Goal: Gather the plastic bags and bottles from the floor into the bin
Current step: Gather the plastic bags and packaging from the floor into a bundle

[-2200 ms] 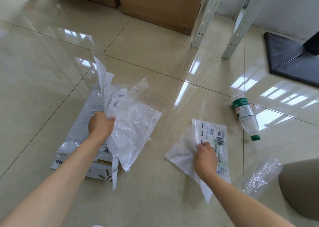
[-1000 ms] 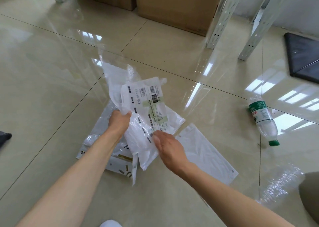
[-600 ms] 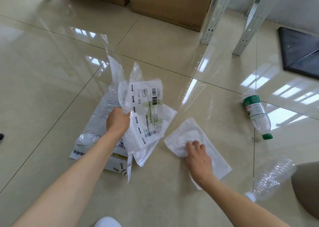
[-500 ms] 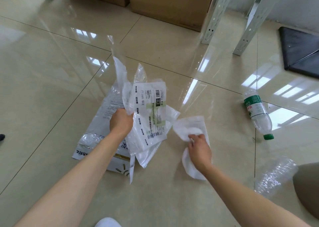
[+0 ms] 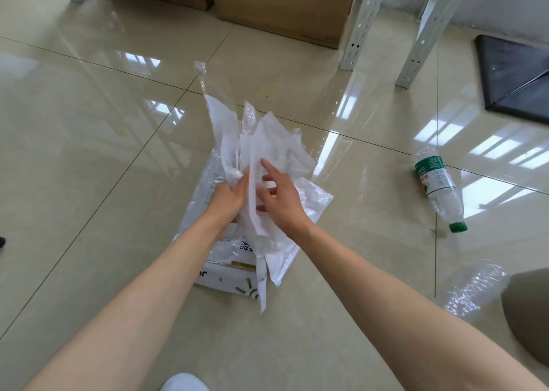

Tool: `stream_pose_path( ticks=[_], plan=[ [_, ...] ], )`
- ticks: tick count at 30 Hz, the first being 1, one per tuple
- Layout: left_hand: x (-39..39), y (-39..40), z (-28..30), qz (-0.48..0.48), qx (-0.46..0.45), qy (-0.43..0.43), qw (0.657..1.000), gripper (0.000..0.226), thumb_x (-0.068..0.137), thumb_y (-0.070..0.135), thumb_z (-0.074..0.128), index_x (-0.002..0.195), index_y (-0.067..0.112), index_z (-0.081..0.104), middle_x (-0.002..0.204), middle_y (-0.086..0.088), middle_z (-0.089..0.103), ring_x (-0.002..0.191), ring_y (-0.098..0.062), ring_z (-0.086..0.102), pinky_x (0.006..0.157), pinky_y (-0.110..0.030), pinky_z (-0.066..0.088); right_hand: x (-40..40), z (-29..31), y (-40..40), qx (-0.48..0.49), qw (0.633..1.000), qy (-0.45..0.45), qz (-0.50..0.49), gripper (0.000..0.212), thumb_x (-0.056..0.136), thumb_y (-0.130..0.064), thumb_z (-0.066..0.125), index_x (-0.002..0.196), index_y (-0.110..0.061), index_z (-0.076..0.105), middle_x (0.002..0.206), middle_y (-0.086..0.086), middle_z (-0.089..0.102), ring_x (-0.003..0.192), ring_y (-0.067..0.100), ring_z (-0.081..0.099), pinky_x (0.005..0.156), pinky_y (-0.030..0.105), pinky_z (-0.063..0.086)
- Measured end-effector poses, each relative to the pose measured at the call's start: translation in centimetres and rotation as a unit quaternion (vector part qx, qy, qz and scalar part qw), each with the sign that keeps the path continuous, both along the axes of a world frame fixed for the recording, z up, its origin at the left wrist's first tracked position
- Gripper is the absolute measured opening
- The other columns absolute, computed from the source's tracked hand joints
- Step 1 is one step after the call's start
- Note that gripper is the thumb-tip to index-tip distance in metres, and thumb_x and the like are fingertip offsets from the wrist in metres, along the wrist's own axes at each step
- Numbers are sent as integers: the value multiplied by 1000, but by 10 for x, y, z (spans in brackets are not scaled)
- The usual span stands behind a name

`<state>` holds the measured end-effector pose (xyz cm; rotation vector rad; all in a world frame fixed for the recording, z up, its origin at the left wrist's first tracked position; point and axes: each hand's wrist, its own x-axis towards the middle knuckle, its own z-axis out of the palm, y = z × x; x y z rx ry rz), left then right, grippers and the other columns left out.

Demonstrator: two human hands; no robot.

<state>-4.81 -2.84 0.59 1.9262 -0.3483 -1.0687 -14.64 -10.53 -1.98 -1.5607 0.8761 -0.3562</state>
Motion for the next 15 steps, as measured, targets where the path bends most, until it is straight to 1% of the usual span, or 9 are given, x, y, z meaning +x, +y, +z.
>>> stream_pose_path(
  ticks=[3, 5, 6, 7, 8, 10, 12, 13, 15],
  plan=[
    [-9, -8, 7, -22, -17, 29, 999, 61, 81, 73, 47, 103, 21, 70, 70, 6, 74, 63, -10, 70, 55, -23, 54, -13, 6, -10, -50, 996, 37, 58, 66, 91, -26, 64, 149, -35, 32, 129, 4, 41, 87, 14, 60, 80, 31, 59],
    [-15, -13, 9, -35, -26, 21, 999, 42, 85, 58, 57, 106, 23, 70, 65, 8, 72, 51, -4, 66, 47, -19, 50, -26, 10, -17, -75, 991, 62, 92, 80, 85, -34, 71, 151, -37, 25, 132, -1, 40, 95, 16, 61, 87, 33, 56],
    [-19, -16, 10, -41, -23, 12, 999, 33, 88, 45, 62, 110, 21, 69, 68, 8, 73, 51, -4, 66, 44, -18, 49, -35, 11, -19, -83, 989, 72, 102, 88, 82, -35, 74, 152, -37, 21, 134, -2, 40, 98, 17, 60, 89, 30, 53],
    [-23, -19, 10, -42, -16, 8, 999, 30, 89, 33, 64, 114, 18, 68, 78, 4, 75, 60, -9, 68, 46, -20, 50, -43, 13, -20, -88, 987, 79, 107, 94, 80, -35, 76, 153, -35, 17, 136, -2, 40, 99, 17, 60, 88, 28, 52],
    [-28, -22, 11, -39, -7, 6, 999, 30, 90, 24, 64, 119, 15, 66, 92, -2, 75, 72, -17, 70, 53, -25, 54, -52, 14, -20, -88, 987, 84, 105, 98, 78, -34, 78, 154, -33, 15, 138, -2, 40, 100, 17, 60, 88, 27, 51],
    [-36, -28, 9, -43, 11, -11, 999, 32, 89, 13, 62, 122, 9, 64, 108, -12, 72, 90, -28, 69, 66, -33, 55, -70, 18, -21, -81, 988, 98, 91, 97, 79, -38, 77, 154, -30, 16, 141, -1, 41, 101, 19, 62, 88, 29, 52],
    [-47, -36, 10, -53, 26, -42, 997, 32, 88, 9, 62, 119, 5, 64, 114, -16, 70, 97, -30, 68, 71, -35, 55, -99, 18, -24, -100, 981, 152, 75, 89, 83, -46, 70, 154, -27, 19, 143, 3, 43, 109, 23, 61, 93, 34, 50],
    [-53, -42, 13, -57, 33, -61, 996, 31, 87, 10, 63, 118, 4, 64, 116, -17, 69, 101, -31, 68, 76, -38, 55, -117, 17, -28, -115, 973, 190, 60, 85, 85, -50, 65, 153, -25, 21, 144, 6, 43, 117, 25, 58, 98, 36, 48],
    [-68, -55, 21, -69, 39, -89, 993, 31, 87, 12, 63, 117, 3, 64, 117, -19, 68, 106, -34, 67, 87, -43, 53, -161, 14, -40, -125, 955, 269, 0, 74, 91, -48, 57, 151, -19, 26, 145, 11, 43, 128, 28, 49, 102, 38, 41]
  ],
)
